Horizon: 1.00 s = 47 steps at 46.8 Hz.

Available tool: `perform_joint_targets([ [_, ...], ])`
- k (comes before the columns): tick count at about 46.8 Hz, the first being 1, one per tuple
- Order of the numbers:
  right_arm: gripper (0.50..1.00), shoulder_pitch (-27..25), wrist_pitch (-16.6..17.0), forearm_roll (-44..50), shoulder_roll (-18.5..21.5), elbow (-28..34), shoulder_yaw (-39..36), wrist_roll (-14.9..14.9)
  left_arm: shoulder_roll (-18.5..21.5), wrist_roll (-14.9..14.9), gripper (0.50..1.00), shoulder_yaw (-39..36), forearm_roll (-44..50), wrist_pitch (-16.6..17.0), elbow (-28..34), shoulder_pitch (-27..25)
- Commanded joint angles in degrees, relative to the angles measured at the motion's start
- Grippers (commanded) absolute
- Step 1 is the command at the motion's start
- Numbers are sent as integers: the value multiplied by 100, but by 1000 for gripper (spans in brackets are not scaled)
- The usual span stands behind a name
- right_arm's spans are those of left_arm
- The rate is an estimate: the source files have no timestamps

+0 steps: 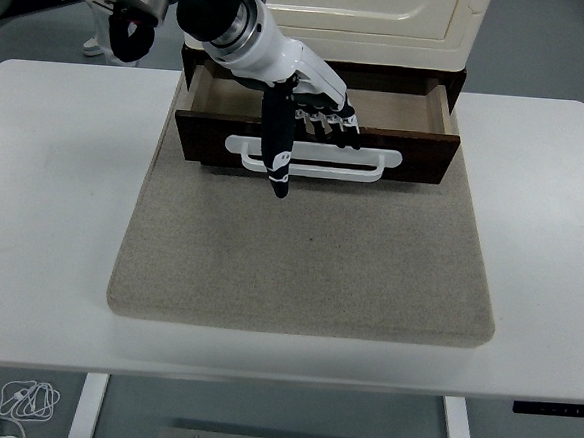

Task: Open the drawer under the combination cabinet

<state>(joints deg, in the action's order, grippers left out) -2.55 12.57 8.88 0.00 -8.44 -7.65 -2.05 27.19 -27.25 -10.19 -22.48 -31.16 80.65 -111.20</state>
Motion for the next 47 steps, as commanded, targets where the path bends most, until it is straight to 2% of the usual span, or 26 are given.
perform_joint_targets([
  [1,926,0,0,0,0,0,0,3,85,0,1000,26,7,-22,12,-78],
  [16,926,0,0,0,0,0,0,-5,366,-9,1000,-9,86,-180,144,-139],
  [47,926,0,0,0,0,0,0,3,384,-158,1000,8,367,-329,319,-148],
])
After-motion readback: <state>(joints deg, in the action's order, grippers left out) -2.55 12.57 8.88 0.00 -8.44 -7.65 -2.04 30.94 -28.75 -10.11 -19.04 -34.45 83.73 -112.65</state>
